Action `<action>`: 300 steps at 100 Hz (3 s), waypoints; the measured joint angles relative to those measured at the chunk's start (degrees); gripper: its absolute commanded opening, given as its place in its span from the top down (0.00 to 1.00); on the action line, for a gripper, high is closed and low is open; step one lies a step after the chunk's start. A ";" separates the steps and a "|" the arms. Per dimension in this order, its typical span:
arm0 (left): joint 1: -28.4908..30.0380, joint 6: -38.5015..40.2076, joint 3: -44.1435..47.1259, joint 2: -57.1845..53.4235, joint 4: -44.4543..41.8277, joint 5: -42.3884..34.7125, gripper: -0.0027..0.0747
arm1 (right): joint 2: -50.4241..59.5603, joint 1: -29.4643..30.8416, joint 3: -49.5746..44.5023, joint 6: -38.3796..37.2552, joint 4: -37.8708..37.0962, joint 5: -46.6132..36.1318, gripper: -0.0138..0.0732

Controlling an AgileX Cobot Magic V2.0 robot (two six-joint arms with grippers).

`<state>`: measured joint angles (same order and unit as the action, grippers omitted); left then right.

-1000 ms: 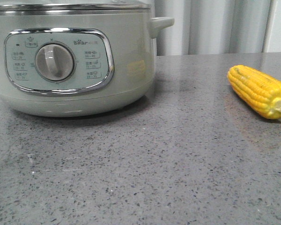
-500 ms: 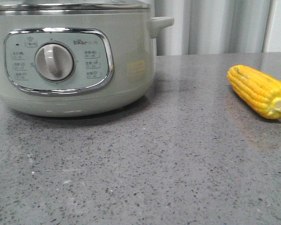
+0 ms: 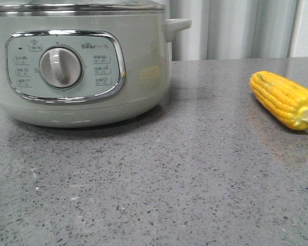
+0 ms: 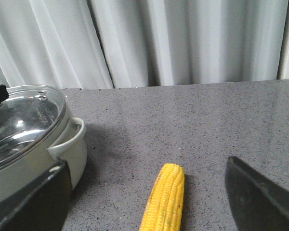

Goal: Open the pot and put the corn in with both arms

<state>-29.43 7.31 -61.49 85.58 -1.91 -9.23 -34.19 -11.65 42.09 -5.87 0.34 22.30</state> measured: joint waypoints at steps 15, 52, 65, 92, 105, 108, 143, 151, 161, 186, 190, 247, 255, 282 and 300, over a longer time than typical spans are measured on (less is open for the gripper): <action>0.00 0.00 -2.63 -1.31 0.00 3.64 0.93 | 0.00 0.00 0.00 0.00 0.00 -0.46 0.19; 13.65 -0.12 -3.69 -17.63 -0.46 15.07 0.93 | 0.00 0.00 0.00 0.00 0.00 -1.69 0.19; 23.89 -0.12 1.51 -22.19 -0.68 17.77 0.93 | 0.00 0.00 0.00 0.00 0.00 -1.69 0.19; 39.41 -0.12 18.80 -30.01 2.50 10.50 0.93 | 0.00 0.00 0.00 0.00 0.00 -1.69 0.19; 40.29 -0.12 27.13 -30.83 3.02 3.30 0.93 | 0.00 0.00 0.00 0.00 0.00 -1.37 0.19; 40.28 -0.12 28.82 -30.83 3.09 1.71 0.93 | 0.00 0.00 0.00 0.00 0.00 -1.08 0.19; 40.42 -0.22 41.81 -24.06 3.16 -10.62 0.93 | 0.00 0.00 0.00 0.00 0.00 0.15 0.19; 40.42 -0.22 42.50 -22.62 3.16 -12.25 0.91 | 0.00 0.00 0.00 0.00 0.00 0.15 0.19; 40.42 -0.22 42.50 -21.33 3.16 -13.56 0.82 | 0.00 0.00 0.00 0.00 0.00 0.15 0.19; 40.42 -0.32 42.50 -18.96 3.16 -15.10 0.56 | 0.00 0.00 0.00 0.00 0.48 0.15 0.19; 40.42 -0.32 42.50 -18.76 3.16 -14.94 0.52 | 0.00 0.00 0.00 0.00 0.97 0.15 0.19; 35.44 -0.32 41.51 -34.30 0.86 -23.47 0.44 | -24.21 0.00 5.84 0.04 8.13 9.25 0.19; 34.06 -0.32 41.49 -40.23 0.12 -22.44 0.44 | -30.65 0.00 7.77 0.04 8.13 10.51 0.19; 28.16 -0.32 41.49 -59.33 -0.42 -15.34 0.44 | -44.18 0.00 11.30 0.04 6.90 11.73 0.32; 26.54 -0.32 41.49 -66.83 -0.42 -10.89 0.44 | -46.13 0.00 11.42 0.04 6.25 11.91 0.68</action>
<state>-2.88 6.99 -19.99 18.75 -2.33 -20.12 -80.32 -11.65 53.51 -5.83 6.59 34.21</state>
